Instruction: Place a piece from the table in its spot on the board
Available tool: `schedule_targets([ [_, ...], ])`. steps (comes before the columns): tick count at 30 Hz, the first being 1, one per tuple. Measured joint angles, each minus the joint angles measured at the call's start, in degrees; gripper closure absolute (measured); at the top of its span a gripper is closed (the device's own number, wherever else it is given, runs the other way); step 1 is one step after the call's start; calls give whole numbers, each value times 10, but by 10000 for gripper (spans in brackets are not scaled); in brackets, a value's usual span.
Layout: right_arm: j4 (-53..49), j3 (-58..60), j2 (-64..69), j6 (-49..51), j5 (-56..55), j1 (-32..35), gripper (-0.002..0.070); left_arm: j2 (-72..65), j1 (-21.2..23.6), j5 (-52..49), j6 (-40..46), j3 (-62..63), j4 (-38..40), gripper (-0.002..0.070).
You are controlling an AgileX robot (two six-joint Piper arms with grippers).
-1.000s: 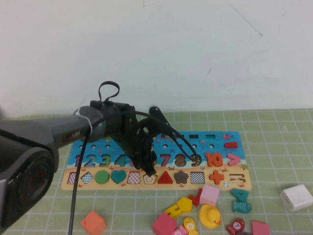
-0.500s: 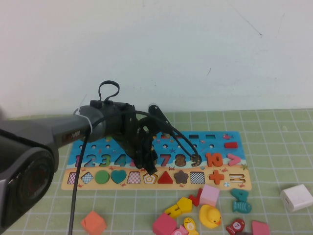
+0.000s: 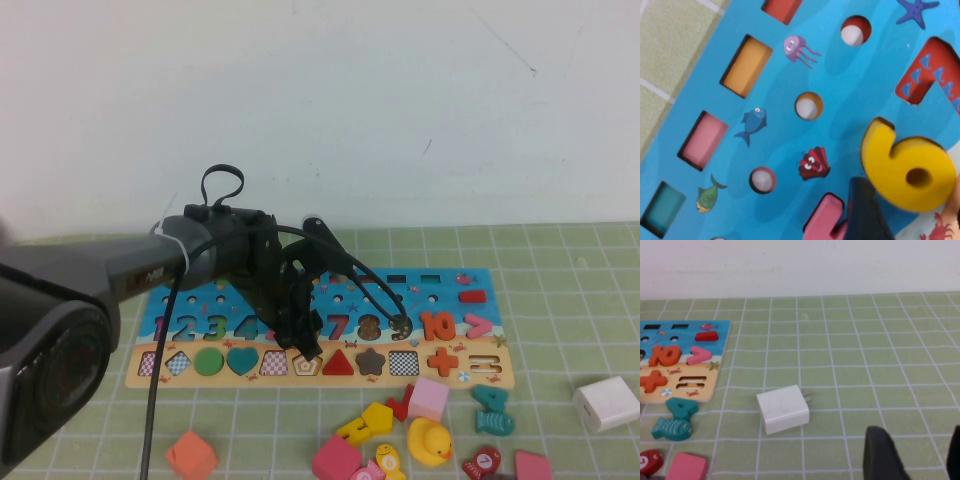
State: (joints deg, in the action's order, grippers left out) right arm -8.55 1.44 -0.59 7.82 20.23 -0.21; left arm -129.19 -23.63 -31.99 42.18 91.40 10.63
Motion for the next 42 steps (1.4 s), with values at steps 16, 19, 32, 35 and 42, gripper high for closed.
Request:
schedule_targets([
  [16, 0, 0, 0, 0, 1, 0, 395, 6, 0, -8, -5, 2, -6, 247],
  [19, 0, 0, 0, 0, 1, 0, 395, 21, 0, -42, -5, 13, -10, 248],
  [32, 0, 0, 0, 0, 1, 0, 395, 160, 0, -256, -108, 54, -11, 618],
  [35, 0, 0, 0, 0, 1, 0, 395, 208, 0, -250, -133, 31, -11, 659],
  [42, 0, 0, 0, 0, 1, 0, 395, 387, 0, -147, -186, -119, -11, 674],
])
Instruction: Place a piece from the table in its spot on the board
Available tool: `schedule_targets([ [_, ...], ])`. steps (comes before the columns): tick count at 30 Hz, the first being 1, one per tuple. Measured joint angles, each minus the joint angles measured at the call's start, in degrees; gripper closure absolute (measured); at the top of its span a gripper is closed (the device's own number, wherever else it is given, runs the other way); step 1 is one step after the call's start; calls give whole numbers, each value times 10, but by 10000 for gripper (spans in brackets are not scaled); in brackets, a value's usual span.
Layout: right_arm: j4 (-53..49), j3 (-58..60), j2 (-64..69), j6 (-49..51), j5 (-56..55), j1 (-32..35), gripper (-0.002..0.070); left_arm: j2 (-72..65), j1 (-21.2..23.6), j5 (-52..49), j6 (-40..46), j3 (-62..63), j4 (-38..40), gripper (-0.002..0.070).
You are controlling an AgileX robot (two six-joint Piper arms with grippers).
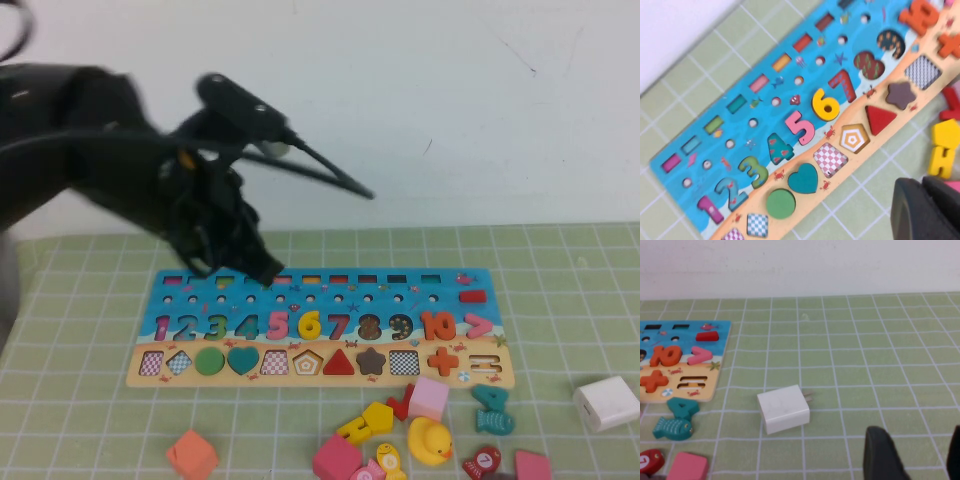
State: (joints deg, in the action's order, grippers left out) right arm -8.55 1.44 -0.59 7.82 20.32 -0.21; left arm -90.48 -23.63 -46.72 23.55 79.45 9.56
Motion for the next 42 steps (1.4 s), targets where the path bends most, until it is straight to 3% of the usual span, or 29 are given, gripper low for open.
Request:
schedule_targets([
  [15, 0, 0, 0, 0, 0, 0, 395, 368, 0, 50, -137, -307, 0, 675],
  [28, 0, 0, 0, 0, 0, 0, 395, 592, 0, 46, -191, -453, -6, 675],
  [36, 0, 0, 0, 0, 0, 0, 395, 623, 0, -89, -205, -462, 27, 675],
  [42, 0, 0, 0, 0, 0, 0, 395, 625, 0, -162, -211, -462, -25, 675],
])
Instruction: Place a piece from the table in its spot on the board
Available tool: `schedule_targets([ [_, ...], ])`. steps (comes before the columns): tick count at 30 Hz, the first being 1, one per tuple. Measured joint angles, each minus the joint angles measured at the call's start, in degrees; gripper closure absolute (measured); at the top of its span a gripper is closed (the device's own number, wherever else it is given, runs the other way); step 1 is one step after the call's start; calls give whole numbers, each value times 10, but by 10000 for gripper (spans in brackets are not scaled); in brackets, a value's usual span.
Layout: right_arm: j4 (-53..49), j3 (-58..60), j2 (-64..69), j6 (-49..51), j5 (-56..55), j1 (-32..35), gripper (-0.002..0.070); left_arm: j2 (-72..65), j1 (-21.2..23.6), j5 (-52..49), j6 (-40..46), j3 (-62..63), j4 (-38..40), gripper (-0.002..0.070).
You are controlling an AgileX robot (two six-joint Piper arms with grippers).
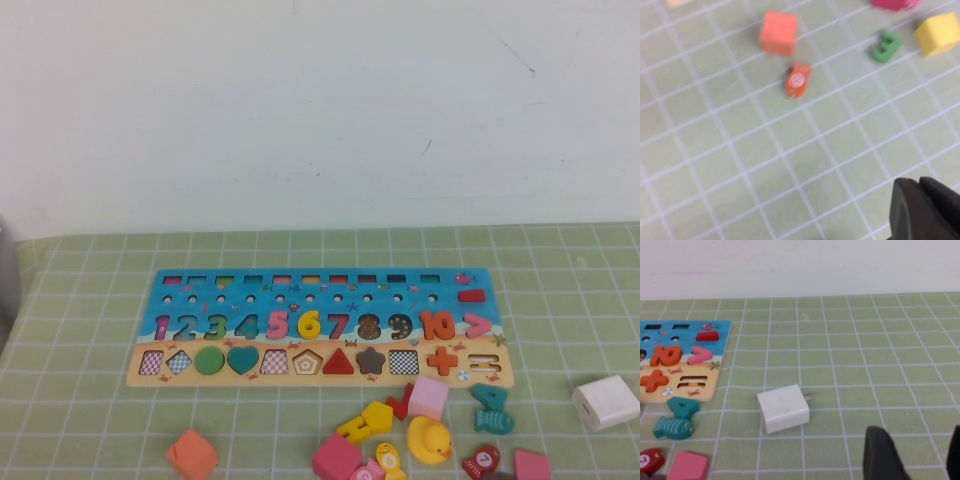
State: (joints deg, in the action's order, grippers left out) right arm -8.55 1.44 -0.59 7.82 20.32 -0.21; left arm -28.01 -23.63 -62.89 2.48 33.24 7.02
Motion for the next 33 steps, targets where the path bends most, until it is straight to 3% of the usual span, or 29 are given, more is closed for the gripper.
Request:
schedule_targets([
  [3, 0, 0, 0, 0, 0, 0, 395, 1, 0, 4, -75, -2, -32, 675],
  [6, 0, 0, 0, 0, 0, 0, 395, 6, -1, 94, -142, -22, -84, 675],
  [11, 0, 0, 0, 0, 0, 0, 395, 45, 7, 342, -117, -124, -143, 675],
  [18, 0, 0, 0, 0, 0, 0, 395, 154, 88, 578, -90, -292, -125, 675],
  [23, 0, 0, 0, 0, 0, 0, 395, 234, 169, 596, -88, -346, -116, 675],
  [27, 0, 0, 0, 0, 0, 0, 395, 283, 223, 519, -91, -347, -95, 675],
  [33, 0, 0, 0, 0, 0, 0, 395, 285, 233, 447, -72, -347, -77, 675],
])
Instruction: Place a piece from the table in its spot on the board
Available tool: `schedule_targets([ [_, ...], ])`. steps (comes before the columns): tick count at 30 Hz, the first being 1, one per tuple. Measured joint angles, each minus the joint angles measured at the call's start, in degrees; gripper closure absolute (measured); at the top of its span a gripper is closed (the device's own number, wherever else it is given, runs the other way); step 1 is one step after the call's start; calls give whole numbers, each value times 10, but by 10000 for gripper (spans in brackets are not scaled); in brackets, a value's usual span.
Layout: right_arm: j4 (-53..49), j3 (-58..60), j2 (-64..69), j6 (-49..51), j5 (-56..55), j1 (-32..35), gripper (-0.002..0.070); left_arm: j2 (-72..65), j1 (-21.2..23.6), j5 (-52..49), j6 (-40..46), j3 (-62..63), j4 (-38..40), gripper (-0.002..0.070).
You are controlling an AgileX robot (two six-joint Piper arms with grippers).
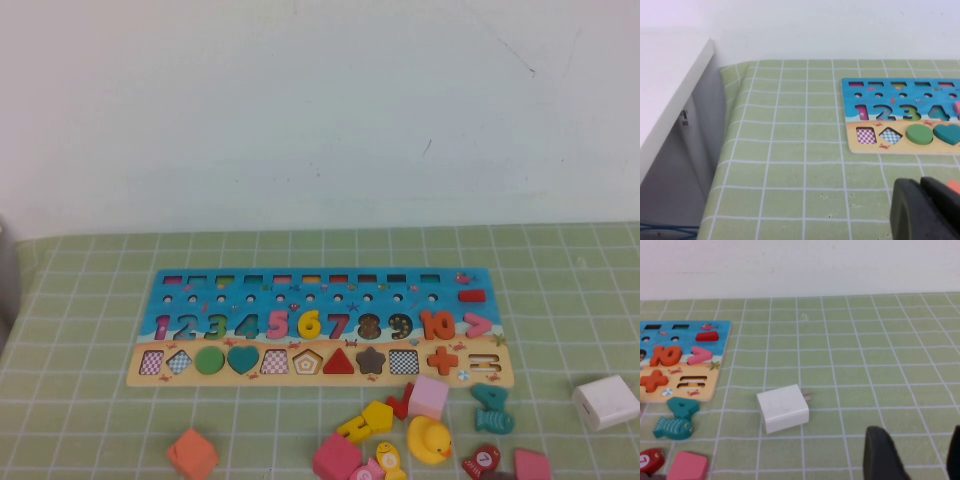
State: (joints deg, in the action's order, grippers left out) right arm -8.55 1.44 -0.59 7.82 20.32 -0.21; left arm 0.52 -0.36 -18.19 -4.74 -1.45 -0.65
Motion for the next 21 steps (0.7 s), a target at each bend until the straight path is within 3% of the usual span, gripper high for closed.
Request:
schedule_targets([
  [21, 0, 0, 0, 0, 0, 0, 395, 0, 0, -5, 23, 1, 11, 676],
])
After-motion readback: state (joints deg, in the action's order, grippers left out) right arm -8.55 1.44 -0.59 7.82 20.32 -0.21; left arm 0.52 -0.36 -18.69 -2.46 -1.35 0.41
